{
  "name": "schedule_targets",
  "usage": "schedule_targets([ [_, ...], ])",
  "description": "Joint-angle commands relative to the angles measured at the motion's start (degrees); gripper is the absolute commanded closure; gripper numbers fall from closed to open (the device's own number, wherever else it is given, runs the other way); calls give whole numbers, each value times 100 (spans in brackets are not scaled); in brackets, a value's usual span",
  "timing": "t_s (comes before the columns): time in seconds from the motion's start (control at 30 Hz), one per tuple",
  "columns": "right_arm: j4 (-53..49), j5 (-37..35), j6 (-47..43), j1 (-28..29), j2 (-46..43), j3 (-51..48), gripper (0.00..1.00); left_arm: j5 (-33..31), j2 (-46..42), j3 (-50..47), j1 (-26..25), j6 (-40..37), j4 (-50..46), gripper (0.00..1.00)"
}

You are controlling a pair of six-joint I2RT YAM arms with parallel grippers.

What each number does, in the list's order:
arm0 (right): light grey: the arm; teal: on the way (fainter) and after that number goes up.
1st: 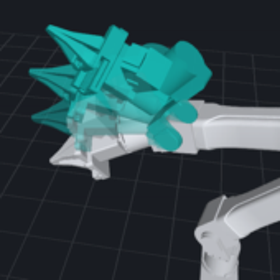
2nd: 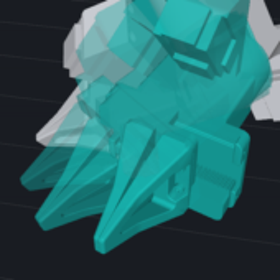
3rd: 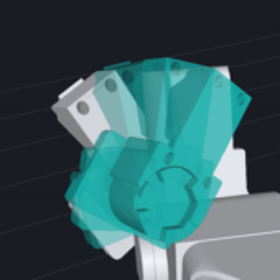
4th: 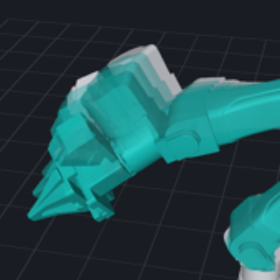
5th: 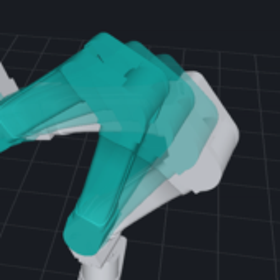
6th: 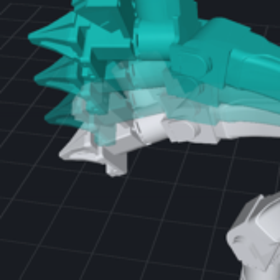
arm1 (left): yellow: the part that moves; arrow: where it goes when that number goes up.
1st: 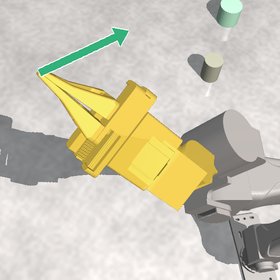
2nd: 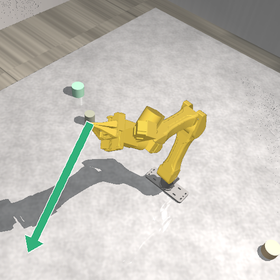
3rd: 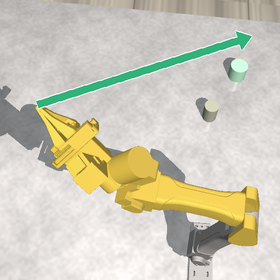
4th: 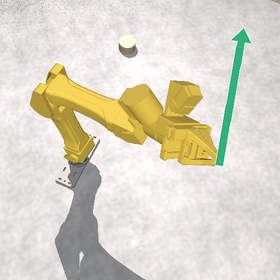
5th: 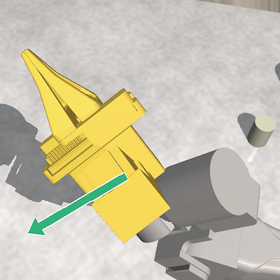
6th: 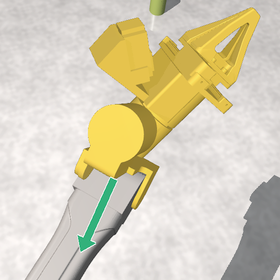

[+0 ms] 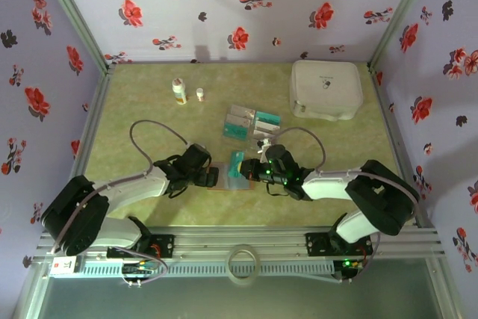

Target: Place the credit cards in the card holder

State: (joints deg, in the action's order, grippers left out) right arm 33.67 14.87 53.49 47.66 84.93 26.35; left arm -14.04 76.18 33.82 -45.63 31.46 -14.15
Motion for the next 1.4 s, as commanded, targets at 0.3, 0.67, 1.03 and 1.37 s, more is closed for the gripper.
schedule_targets([
  [0.3,827,33,212,46,347,-216,100,-332,239,46,-112,49,40,0],
  [0.67,1366,68,315,51,700,-357,100,-442,318,-30,-137,221,-49,0],
  [1.03,1558,57,372,69,839,-424,100,-479,345,-77,-140,273,-54,0],
  [1.37,1581,42,369,111,912,-437,100,-487,339,-97,-149,281,-41,0],
])
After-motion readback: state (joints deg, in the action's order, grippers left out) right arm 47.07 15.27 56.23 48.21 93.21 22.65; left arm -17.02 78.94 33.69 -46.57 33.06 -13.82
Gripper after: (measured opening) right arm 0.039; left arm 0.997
